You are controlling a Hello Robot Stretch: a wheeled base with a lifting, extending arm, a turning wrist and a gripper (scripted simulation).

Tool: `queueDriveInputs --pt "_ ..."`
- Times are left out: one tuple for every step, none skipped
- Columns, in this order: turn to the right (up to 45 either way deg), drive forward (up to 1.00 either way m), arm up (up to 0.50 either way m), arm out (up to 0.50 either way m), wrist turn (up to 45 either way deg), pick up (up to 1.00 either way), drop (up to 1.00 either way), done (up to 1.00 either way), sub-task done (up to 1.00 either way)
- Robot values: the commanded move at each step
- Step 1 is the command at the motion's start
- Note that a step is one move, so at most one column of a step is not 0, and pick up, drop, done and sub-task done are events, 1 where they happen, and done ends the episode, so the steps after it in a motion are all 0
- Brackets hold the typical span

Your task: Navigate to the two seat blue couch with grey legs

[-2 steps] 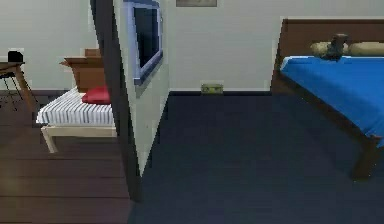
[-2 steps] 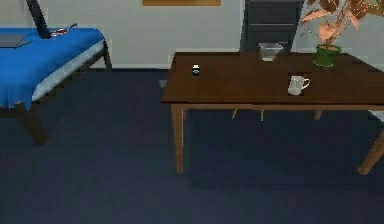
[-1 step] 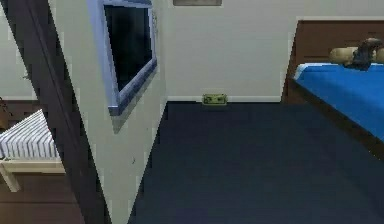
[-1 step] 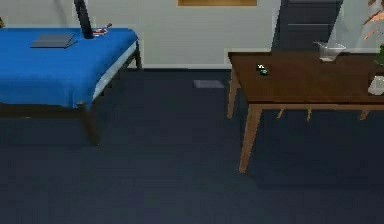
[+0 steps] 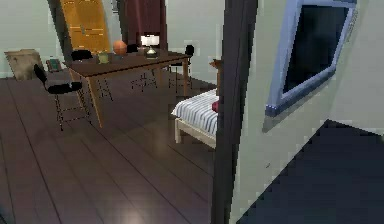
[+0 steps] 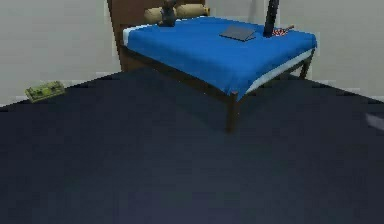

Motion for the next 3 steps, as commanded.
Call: queueDriveInputs --pt "-15.0 0.00 0.00 0.00 0.0 0.00 0.00 0.00 0.00" --pt "0.0 0.30 0.00 0.00 0.0 0.00 0.00 0.00 0.00" --pt "-21.0 0.00 0.00 0.00 0.0 0.00 0.00 0.00 0.00"
